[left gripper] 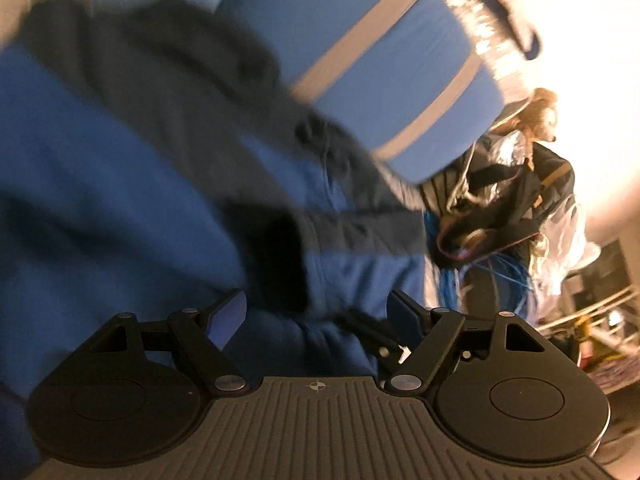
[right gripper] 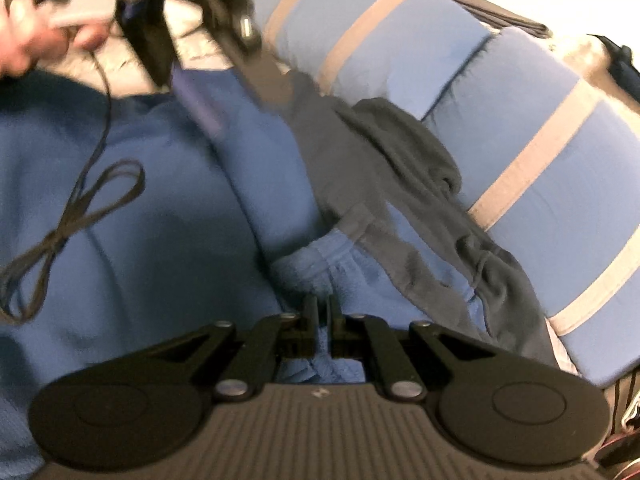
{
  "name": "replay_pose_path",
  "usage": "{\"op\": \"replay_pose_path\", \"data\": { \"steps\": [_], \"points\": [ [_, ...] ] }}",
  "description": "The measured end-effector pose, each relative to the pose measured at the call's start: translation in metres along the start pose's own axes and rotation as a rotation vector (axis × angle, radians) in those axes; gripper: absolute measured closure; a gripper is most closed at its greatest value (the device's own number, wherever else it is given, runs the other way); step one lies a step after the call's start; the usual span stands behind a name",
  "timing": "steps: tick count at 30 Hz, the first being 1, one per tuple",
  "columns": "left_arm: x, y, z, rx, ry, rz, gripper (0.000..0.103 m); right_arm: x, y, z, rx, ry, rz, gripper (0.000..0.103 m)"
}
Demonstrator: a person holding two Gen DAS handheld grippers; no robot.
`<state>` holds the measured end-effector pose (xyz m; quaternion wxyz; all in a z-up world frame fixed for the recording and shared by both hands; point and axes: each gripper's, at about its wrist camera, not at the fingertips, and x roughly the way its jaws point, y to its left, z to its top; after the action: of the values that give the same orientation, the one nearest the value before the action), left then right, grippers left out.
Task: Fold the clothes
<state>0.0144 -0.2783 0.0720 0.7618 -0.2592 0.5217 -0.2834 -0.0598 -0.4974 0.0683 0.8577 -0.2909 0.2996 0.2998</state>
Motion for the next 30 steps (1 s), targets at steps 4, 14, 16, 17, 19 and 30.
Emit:
{"op": "replay_pose_path", "data": {
  "steps": [4,14,16,17,19,30],
  "points": [
    [0.043,0.011,-0.001,-0.142,0.109,-0.024,0.026,-0.006,-0.007,-0.001,0.054,-0.027,0.002,0.1],
    [0.106,0.047,-0.012,-0.533,0.13,-0.232,0.027,-0.019,-0.011,-0.007,0.096,-0.096,-0.014,0.1],
    [0.109,0.048,-0.012,-0.559,0.105,-0.245,0.027,-0.022,-0.01,-0.008,0.094,-0.112,-0.017,0.1],
    [0.11,0.048,-0.011,-0.557,0.098,-0.245,0.027,-0.024,-0.009,-0.009,0.089,-0.115,-0.018,0.1],
    [0.11,0.045,-0.01,-0.541,0.087,-0.238,0.029,-0.026,-0.007,-0.011,0.074,-0.12,-0.017,0.1],
    [0.099,0.033,-0.003,-0.441,0.053,-0.231,0.059,-0.035,0.001,-0.02,0.019,-0.137,0.004,0.1]
  ]
}}
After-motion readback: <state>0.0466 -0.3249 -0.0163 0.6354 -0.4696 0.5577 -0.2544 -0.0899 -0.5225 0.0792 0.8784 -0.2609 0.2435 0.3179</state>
